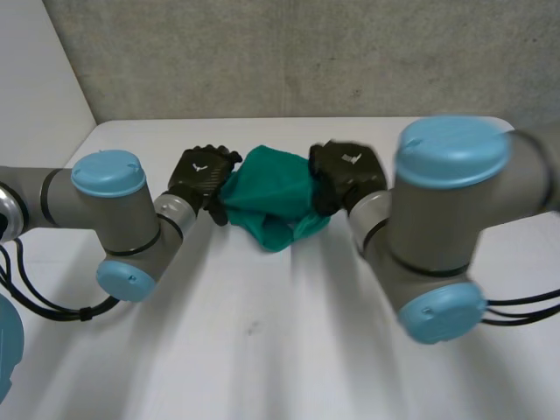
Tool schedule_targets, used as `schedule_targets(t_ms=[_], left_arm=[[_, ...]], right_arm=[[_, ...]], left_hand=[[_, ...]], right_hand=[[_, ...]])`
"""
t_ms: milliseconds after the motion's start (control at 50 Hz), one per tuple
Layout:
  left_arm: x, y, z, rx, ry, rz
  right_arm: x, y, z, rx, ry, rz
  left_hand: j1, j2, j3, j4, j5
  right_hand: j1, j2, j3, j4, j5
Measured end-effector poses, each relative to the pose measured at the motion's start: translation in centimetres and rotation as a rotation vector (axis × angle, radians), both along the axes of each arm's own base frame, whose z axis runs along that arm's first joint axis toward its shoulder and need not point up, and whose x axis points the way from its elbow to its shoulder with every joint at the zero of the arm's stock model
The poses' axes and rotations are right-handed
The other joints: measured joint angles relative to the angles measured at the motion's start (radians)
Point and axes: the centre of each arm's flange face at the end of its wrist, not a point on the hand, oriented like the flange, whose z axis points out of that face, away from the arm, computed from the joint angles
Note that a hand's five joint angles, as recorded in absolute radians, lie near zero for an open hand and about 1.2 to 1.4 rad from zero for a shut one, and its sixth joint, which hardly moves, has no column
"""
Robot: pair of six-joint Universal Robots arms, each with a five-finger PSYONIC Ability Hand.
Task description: Fold the towel.
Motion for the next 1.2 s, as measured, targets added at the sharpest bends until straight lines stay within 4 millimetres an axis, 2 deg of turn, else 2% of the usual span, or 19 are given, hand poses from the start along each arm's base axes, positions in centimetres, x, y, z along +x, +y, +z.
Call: schedule_targets(t_ms=[80, 240, 460, 520, 640, 800, 880, 1040, 1120, 1200], left_arm=[[0.0, 0.1, -0.1, 0.01, 0.009, 0.02], [-0.2, 0.8, -0.6, 0.12, 0.135, 0.043], [-0.4, 1.2, -0.9, 0.309, 0.337, 0.079], [-0.4, 1.0, -0.8, 0.325, 0.37, 0.088], [-0.5, 0.4, -0.9, 0.335, 0.412, 0.116], [-0.7, 0.4, -1.1, 0.374, 0.461, 0.126], [-1.2, 1.2, 0.2, 0.416, 0.504, 0.09], [-1.6, 2.7, 2.5, 0.46, 0.557, 0.028], [-1.7, 3.1, 2.3, 0.469, 0.555, 0.024], [-1.8, 3.1, 1.1, 0.48, 0.538, 0.052]], right_arm=[[-1.0, 0.1, 1.6, -0.065, 0.055, 0.008], [-2.0, 1.9, 4.3, -0.174, 0.173, 0.09], [-2.5, 3.5, 6.8, -0.217, 0.161, 0.14], [-2.8, 3.8, 7.3, -0.226, 0.156, 0.138], [-3.6, 4.7, 8.2, -0.246, 0.151, 0.133], [-5.1, 6.7, 10.2, -0.298, 0.126, 0.129], [-5.5, 7.5, 11.2, -0.332, 0.121, 0.135], [-5.8, 8.2, 11.8, -0.375, 0.148, 0.159], [-5.9, 8.4, 12.3, -0.393, 0.15, 0.16], [-6.0, 8.6, 12.9, -0.41, 0.145, 0.156]], left_hand=[[-0.019, -0.02, -0.014, -0.018, -0.016], [-0.02, -0.021, -0.014, -0.018, -0.016], [-0.013, -0.014, -0.009, -0.012, -0.007], [0.008, 0.018, 0.011, 0.016, 0.03], [0.233, 0.229, 0.227, 0.234, 0.242], [0.246, 0.253, 0.252, 0.257, 0.265], [0.238, 0.243, 0.243, 0.245, 0.249], [0.233, 0.234, 0.237, 0.232, 0.238], [0.233, 0.234, 0.237, 0.232, 0.238], [0.233, 0.234, 0.237, 0.232, 0.238]], right_hand=[[0.0, 0.0, 0.0, 0.0, 0.003], [0.0, 0.0, 0.0, 0.0, 0.005], [0.0, 0.0, 0.0, 0.0, 0.005], [0.0, 0.0, 0.0, 0.0, 0.005], [0.0, 0.0, 0.0, 0.0, 0.005], [0.0, 0.0, 0.0, 0.0, 0.005], [0.0, 0.0, 0.0, 0.0, 0.005], [0.0, 0.0, 0.0, 0.0, 0.005], [0.0, 0.0, 0.0, 0.0, 0.005], [0.0, 0.0, 0.0, 0.0, 0.005]])
